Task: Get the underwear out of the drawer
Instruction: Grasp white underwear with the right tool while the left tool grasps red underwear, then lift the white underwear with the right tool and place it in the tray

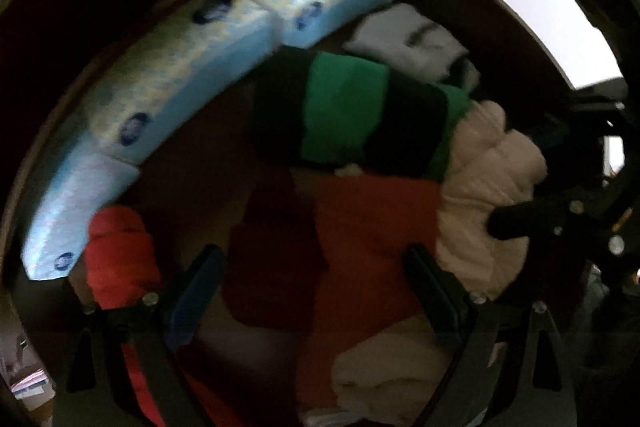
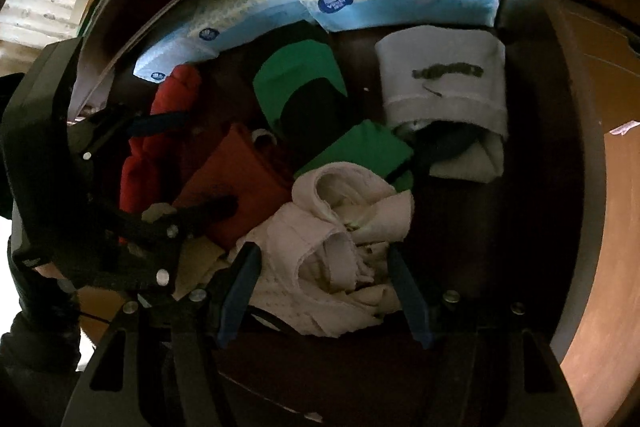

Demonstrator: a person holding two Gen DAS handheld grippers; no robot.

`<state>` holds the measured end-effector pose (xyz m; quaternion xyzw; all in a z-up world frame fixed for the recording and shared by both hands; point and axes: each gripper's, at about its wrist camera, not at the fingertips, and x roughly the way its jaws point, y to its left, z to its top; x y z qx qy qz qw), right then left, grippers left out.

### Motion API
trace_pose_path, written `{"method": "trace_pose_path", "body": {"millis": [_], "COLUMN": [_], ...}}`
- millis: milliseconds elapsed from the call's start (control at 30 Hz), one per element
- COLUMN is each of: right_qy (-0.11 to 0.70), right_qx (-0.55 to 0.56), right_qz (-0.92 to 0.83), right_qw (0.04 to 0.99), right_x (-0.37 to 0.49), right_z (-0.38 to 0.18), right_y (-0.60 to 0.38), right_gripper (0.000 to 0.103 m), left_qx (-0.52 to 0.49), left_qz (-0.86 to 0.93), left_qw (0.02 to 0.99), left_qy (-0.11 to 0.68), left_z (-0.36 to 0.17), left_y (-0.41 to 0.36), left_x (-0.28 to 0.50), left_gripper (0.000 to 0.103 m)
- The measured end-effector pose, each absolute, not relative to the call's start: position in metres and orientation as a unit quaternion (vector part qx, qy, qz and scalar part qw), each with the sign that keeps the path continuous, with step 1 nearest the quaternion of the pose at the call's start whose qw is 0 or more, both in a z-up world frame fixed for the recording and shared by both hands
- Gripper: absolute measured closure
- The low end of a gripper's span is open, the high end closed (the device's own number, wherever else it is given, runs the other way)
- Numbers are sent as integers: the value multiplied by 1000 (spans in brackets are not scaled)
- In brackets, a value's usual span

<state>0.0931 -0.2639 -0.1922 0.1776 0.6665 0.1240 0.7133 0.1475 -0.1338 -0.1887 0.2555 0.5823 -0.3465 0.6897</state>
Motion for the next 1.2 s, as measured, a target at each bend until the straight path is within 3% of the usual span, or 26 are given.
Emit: {"method": "trace_pose_path", "body": {"millis": [200, 267, 333, 400, 467, 533, 867, 1200], "right_qy": [674, 674, 672, 662, 648, 632, 518, 399], "right_qx": [184, 184, 189, 187, 181, 177, 157, 105], "right_qz": [128, 131, 134, 143, 157, 166, 200, 252], "right_qw": [704, 704, 703, 711, 723, 736, 817, 875], "right_x": [94, 95, 96, 95, 92, 91, 91, 128], "right_z": [-200, -201, -204, -203, -198, -188, -105, 15], "right_y": [-261, -260, -260, -258, -254, -253, -259, -252], "right_gripper": [35, 35, 35, 36, 60, 68, 74, 74], "left_qx": [255, 243, 227, 206, 186, 159, 92, 52], "left_qz": [-355, -361, -371, -376, -376, -375, -348, -337], "left_qw": [689, 694, 701, 706, 716, 729, 812, 878], "left_qy": [579, 574, 565, 564, 559, 551, 460, 335], "left_z": [-195, -192, -189, -184, -178, -165, -78, 26], "left_y": [-143, -141, -133, -122, -114, -105, -35, -2], "left_x": [144, 145, 140, 135, 136, 135, 131, 148], "left_gripper": [10, 25, 54, 64, 73, 80, 88, 88]}}
